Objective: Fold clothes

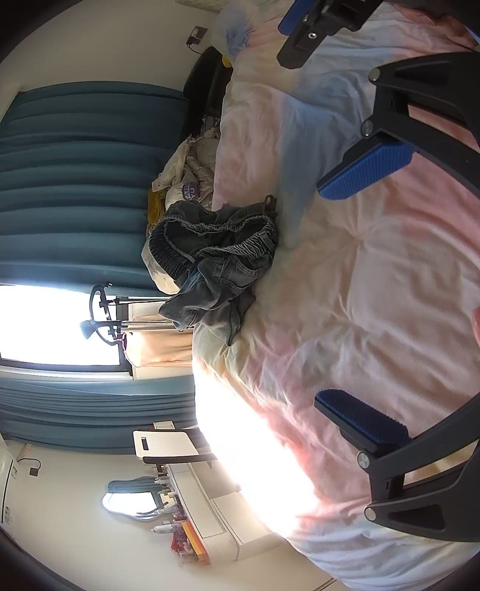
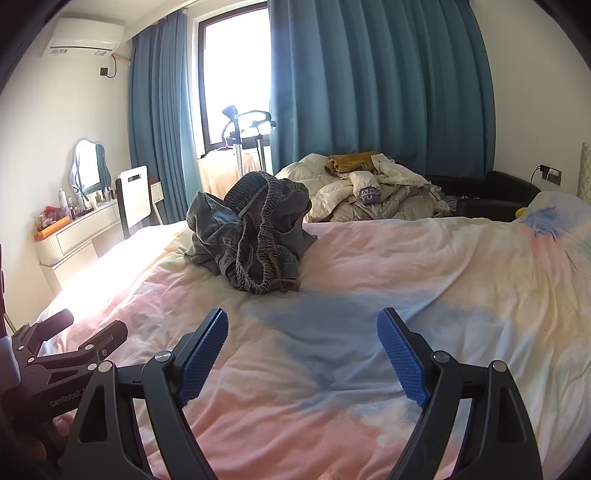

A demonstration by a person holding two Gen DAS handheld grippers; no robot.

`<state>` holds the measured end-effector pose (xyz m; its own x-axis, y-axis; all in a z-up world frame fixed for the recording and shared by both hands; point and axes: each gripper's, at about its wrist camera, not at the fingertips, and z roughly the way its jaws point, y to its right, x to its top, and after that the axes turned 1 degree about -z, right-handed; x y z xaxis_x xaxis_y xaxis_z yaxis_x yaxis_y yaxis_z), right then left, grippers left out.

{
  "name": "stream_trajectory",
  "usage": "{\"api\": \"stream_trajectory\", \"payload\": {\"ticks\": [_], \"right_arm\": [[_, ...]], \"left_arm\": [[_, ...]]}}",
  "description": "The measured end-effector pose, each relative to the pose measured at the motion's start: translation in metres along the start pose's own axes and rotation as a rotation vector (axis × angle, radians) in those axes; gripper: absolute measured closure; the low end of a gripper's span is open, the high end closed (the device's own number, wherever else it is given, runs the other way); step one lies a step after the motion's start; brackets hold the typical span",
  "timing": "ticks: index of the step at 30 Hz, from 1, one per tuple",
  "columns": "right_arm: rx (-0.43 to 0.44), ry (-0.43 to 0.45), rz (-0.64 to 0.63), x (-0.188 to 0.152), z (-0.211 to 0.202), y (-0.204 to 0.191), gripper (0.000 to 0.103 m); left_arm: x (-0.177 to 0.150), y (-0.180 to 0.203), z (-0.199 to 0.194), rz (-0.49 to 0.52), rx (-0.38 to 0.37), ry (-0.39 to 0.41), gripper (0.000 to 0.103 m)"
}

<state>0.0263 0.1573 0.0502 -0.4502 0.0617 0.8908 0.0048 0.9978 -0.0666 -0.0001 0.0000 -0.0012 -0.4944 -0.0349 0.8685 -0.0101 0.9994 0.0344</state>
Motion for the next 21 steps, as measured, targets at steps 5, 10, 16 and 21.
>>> {"api": "stream_trajectory", "payload": {"ticks": [5, 10, 16, 21], "right_arm": [[-0.005, -0.002, -0.006, -0.0001, -0.0003, 0.0006, 0.019], [-0.009, -0.005, -0.009, 0.0001, 0.0001, 0.0007, 0.019], [-0.019, -0.003, -0.006, -0.0004, 0.0013, 0.0033, 0.019], [-0.029, 0.002, -0.002, -0.0016, 0.0008, 0.0049, 0.019]], "left_arm": [[-0.0021, -0.0001, 0.0015, 0.002, 0.0, 0.004, 0.0], [-0.0046, 0.0017, 0.0008, 0.002, -0.005, 0.011, 0.0], [-0.001, 0.0003, 0.0005, -0.003, -0.021, -0.002, 0.0], [-0.0011, 0.0017, -0.0004, 0.001, -0.024, -0.001, 0.0]]}}
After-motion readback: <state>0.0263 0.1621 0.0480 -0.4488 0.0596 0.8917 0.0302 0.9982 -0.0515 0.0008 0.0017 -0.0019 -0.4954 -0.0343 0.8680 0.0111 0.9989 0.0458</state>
